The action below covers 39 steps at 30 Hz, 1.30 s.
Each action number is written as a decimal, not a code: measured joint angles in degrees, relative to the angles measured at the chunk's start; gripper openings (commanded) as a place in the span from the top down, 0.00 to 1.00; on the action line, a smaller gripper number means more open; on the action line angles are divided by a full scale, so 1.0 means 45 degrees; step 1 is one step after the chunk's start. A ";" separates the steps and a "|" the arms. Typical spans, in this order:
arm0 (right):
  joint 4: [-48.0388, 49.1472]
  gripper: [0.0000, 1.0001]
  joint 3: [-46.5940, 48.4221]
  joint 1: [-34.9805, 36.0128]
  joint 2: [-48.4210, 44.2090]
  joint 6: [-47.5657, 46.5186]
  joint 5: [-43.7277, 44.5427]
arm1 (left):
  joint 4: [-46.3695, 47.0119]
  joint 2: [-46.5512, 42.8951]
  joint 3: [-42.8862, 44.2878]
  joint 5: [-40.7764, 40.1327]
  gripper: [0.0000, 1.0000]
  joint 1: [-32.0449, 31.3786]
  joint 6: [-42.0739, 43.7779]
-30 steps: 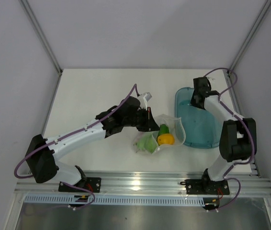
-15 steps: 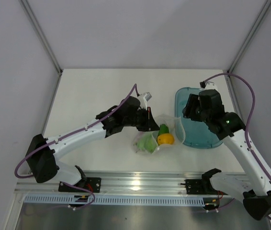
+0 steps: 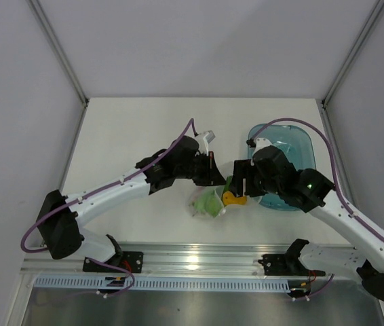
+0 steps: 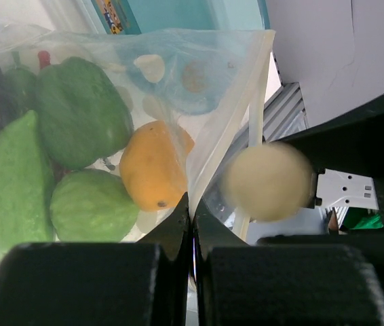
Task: Place the food in the zip-top bag and seal the zipper
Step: Place the fake food in the zipper food storage bag.
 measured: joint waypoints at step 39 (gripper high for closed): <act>-0.0549 0.04 -0.1185 -0.4673 -0.1540 -0.1336 -0.3429 | -0.1098 -0.0491 0.0238 0.0724 0.99 0.0015 0.0393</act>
